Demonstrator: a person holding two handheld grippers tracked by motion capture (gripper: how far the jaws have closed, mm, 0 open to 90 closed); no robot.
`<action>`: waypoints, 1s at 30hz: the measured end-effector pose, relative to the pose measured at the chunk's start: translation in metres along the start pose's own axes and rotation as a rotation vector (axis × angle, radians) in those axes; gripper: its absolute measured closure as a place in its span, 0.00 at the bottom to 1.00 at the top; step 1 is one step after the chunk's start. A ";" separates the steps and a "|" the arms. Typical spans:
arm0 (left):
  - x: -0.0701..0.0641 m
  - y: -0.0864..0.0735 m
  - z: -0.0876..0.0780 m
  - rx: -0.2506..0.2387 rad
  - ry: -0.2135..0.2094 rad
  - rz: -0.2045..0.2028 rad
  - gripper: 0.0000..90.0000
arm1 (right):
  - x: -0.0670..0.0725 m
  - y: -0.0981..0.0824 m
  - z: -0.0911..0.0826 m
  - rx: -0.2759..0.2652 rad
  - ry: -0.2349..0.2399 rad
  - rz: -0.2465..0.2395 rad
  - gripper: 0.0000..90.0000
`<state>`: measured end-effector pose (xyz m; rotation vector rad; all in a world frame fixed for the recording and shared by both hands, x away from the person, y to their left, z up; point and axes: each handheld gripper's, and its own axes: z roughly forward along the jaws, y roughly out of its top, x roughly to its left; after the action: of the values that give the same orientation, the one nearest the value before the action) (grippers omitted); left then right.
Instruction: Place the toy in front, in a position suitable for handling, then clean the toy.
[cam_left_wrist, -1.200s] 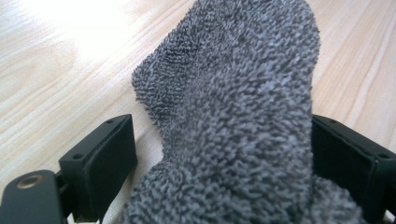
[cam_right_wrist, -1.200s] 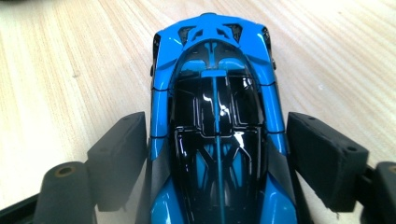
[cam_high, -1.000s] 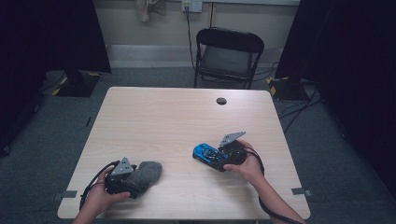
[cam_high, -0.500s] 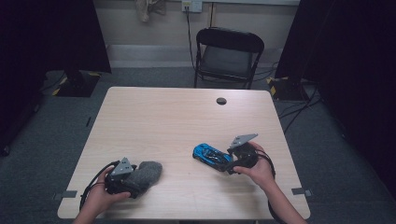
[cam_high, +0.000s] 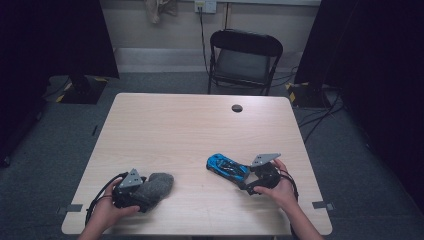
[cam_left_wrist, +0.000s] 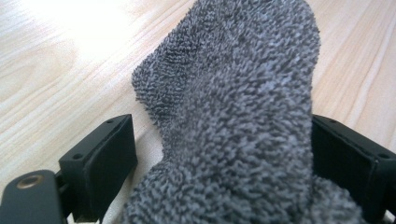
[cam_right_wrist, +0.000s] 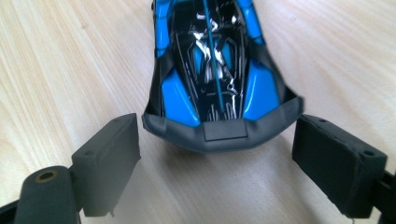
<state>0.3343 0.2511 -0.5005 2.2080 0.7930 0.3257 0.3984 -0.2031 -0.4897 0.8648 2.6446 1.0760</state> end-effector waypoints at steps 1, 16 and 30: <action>0.000 0.000 0.000 0.001 0.000 0.000 0.11 | 0.000 -0.002 0.004 -0.008 -0.018 0.002 0.16; 0.000 0.000 0.000 -0.001 -0.003 -0.005 0.11 | 0.005 -0.006 0.011 -0.071 -0.065 -0.015 0.15; 0.000 0.000 0.000 0.001 0.000 0.001 0.11 | 0.007 -0.006 0.012 -0.072 -0.069 -0.015 0.17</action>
<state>0.3343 0.2512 -0.5003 2.2096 0.7922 0.3264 0.3939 -0.1952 -0.5015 0.8514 2.5352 1.1100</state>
